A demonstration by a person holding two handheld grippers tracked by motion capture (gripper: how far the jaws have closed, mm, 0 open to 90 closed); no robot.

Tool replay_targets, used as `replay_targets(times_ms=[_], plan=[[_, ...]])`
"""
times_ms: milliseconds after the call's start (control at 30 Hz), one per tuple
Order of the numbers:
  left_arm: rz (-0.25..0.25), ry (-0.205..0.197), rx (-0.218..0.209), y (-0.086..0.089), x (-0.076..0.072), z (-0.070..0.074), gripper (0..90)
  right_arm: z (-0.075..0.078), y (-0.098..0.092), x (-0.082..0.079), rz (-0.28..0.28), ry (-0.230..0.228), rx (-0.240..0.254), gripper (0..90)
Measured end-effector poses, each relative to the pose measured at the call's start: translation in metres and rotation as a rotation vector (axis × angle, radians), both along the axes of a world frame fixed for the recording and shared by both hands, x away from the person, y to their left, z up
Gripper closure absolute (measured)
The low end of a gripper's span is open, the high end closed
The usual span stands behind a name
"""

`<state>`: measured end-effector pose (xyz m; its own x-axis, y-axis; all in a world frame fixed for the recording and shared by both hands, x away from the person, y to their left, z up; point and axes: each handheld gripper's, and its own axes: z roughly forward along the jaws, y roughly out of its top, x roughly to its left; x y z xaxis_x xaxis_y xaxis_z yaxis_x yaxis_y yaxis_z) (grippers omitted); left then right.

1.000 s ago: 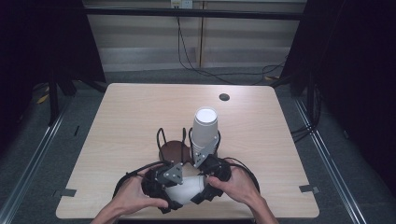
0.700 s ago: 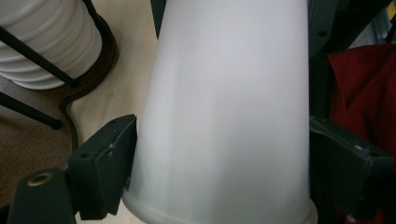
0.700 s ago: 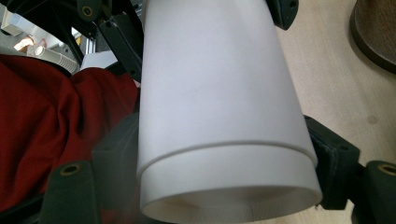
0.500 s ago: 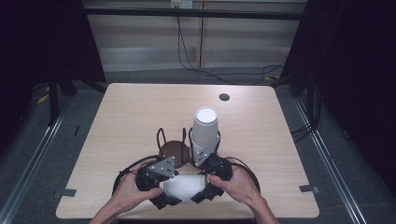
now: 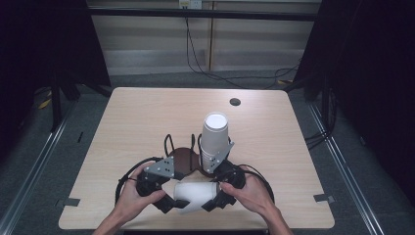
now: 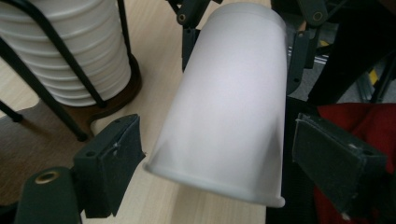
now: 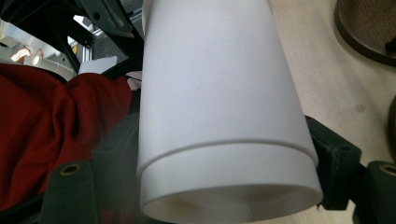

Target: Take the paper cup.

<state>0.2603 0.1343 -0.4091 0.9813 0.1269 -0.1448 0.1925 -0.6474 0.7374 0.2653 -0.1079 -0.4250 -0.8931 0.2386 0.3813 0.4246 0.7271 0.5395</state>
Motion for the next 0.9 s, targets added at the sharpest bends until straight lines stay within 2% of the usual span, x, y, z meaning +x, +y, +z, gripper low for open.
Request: replay_targets(times_ms=[233, 333, 400, 500, 633, 700, 733, 800, 900], plan=[[0.039, -0.001, -0.053, 0.013, 0.001, 0.002, 15.9, -0.001, -0.01, 0.002, -0.036, 0.005, 0.029, 24.1], [0.062, -0.005, -0.061, 0.017, 0.0, 0.002, 15.9, -0.001, -0.012, 0.002, -0.038, 0.003, 0.035, 24.1], [0.079, 0.002, -0.08, 0.02, 0.0, 0.001, 15.9, -0.001, -0.015, 0.002, -0.058, 0.004, 0.031, 24.0], [0.107, 0.044, -0.139, 0.025, 0.002, 0.0, 15.9, -0.002, -0.018, 0.003, -0.07, 0.015, 0.056, 24.0], [0.13, 0.05, -0.151, 0.03, 0.003, -0.001, 15.8, -0.001, -0.022, 0.004, -0.099, -0.006, 0.081, 24.0], [0.142, 0.044, -0.155, 0.031, 0.003, -0.001, 15.9, 0.0, -0.023, 0.004, -0.1, 0.001, 0.099, 24.0], [0.142, 0.049, -0.157, 0.031, 0.003, -0.002, 15.9, 0.0, -0.025, 0.005, -0.113, 0.005, 0.115, 23.9], [0.137, 0.058, -0.172, 0.032, 0.002, -0.003, 15.8, 0.001, -0.027, 0.004, -0.125, -0.007, 0.112, 23.9], [0.141, 0.053, -0.172, 0.032, 0.002, -0.003, 15.8, 0.001, -0.032, 0.005, -0.155, -0.022, 0.13, 24.0]])
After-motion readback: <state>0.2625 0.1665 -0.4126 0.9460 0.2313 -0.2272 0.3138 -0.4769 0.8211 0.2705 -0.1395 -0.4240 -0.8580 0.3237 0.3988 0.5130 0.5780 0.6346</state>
